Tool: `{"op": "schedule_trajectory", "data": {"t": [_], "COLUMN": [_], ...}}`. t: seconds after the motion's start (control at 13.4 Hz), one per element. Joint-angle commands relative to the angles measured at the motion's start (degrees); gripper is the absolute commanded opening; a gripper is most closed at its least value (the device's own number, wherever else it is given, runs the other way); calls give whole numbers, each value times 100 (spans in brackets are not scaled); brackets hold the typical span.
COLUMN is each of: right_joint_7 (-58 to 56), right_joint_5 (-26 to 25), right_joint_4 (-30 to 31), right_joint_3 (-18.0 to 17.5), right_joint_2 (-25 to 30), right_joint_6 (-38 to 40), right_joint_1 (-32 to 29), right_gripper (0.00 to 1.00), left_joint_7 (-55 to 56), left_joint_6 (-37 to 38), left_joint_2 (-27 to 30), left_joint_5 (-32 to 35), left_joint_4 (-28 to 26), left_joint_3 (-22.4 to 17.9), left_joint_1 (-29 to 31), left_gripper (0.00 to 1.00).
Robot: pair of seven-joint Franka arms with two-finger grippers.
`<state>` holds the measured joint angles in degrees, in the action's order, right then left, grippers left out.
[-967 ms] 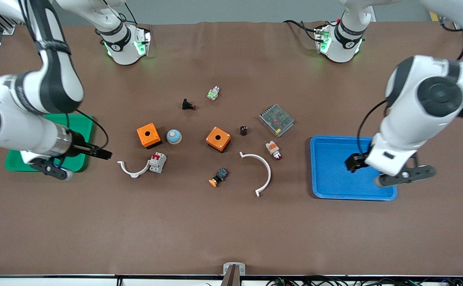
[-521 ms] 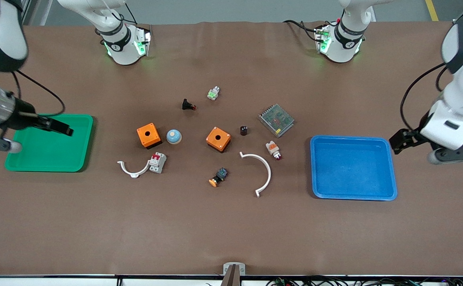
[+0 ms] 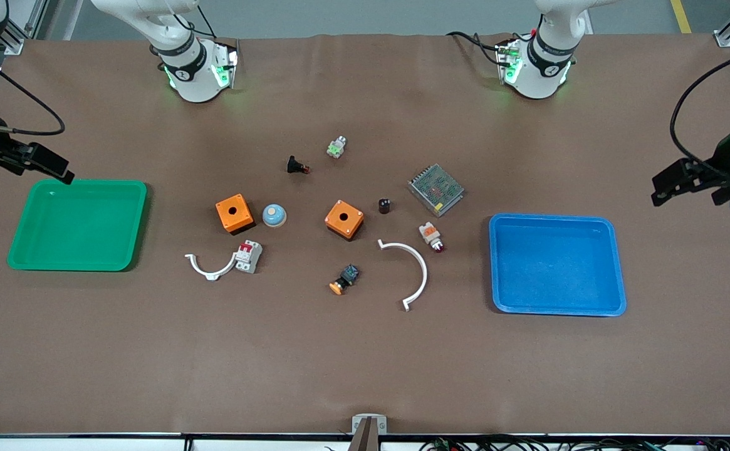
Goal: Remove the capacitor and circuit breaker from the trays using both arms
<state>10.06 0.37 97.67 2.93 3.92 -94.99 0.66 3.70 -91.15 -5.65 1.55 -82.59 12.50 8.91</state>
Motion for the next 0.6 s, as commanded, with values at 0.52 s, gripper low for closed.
{"op": "schedule_trajectory", "data": {"t": [0.52], "right_joint_7": [-57], "right_joint_5": [-275], "right_joint_4": [-248], "right_joint_3": [-47], "right_joint_2": [48], "right_joint_6": [-55], "right_joint_1": [-58], "right_gripper": [100], "left_joint_7": [192], "left_joint_6": [343], "left_joint_2": [1021], "left_joint_5": [-305], "left_joint_4": [-942], "left_joint_3": [-828], "left_joint_1": [-724], "left_gripper": [100]}}
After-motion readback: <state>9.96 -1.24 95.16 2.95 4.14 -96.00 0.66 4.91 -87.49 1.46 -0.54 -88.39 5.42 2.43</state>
